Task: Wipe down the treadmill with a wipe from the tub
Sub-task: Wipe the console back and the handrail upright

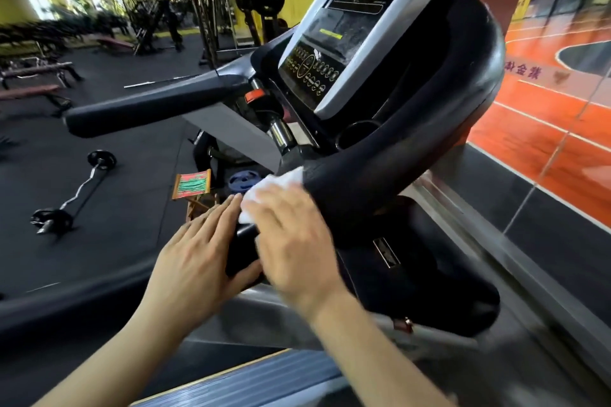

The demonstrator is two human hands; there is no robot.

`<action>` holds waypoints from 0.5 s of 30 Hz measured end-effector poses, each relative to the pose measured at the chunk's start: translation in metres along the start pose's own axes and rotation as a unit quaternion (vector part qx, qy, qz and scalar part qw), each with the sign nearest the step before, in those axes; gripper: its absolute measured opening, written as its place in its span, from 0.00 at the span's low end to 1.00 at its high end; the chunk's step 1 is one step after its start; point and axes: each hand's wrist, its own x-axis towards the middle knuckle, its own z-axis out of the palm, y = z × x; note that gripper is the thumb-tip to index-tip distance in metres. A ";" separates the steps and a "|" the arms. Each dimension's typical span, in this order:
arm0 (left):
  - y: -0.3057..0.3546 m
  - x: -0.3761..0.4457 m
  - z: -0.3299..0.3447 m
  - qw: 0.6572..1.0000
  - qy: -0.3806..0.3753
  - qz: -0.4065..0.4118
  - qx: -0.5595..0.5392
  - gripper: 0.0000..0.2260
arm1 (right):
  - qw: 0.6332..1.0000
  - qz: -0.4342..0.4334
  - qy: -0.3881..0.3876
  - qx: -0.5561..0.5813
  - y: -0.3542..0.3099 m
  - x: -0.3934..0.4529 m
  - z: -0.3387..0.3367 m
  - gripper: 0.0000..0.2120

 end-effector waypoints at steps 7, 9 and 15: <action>-0.001 -0.003 -0.002 0.999 -0.001 -0.029 0.016 0.43 | 0.922 0.073 -0.117 -0.363 0.055 0.073 -0.059 0.07; -0.003 -0.002 -0.002 0.999 -0.005 -0.035 0.014 0.43 | 0.913 0.104 -0.139 -0.370 0.037 0.075 -0.055 0.06; -0.004 -0.002 -0.001 0.999 0.011 -0.041 0.002 0.43 | 0.981 0.031 -0.159 -0.106 -0.005 0.040 0.004 0.15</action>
